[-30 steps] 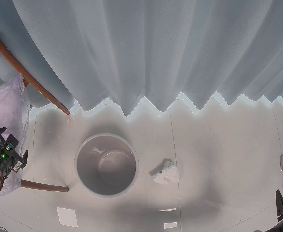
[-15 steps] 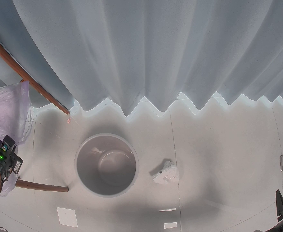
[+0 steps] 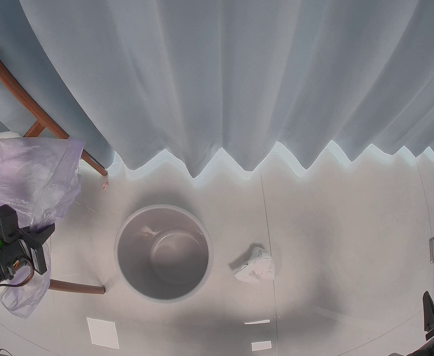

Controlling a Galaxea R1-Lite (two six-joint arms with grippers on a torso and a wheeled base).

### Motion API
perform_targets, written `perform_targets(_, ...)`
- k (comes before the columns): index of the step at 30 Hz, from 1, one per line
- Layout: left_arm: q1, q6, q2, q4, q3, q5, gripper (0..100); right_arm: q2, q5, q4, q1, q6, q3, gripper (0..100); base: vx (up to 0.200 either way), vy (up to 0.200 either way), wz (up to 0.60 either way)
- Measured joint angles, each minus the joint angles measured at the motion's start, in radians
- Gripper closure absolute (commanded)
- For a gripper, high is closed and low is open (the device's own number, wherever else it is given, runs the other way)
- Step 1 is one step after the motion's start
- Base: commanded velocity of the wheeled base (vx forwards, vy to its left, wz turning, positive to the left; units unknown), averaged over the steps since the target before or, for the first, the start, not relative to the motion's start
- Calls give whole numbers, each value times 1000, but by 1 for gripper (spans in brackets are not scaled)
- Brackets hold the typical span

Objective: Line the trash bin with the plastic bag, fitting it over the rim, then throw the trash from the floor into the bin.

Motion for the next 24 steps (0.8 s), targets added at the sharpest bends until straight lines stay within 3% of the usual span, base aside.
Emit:
perform_targets(4, -8, -141, -20, 8, -16, -106, 100, 0, 0, 0, 0, 0, 0, 0, 0, 0, 0)
perform_targets(8, -27, -269, -44, 11, -28, -155, 100, 0, 0, 0, 0, 0, 0, 0, 0, 0, 0)
perform_targets(15, -118, -491, -86, 11, -37, -187, 100, 0, 0, 0, 0, 0, 0, 0, 0, 0, 0)
perform_targets(24, -258, -698, -110, 12, -74, -193, 100, 0, 0, 0, 0, 0, 0, 0, 0, 0, 0)
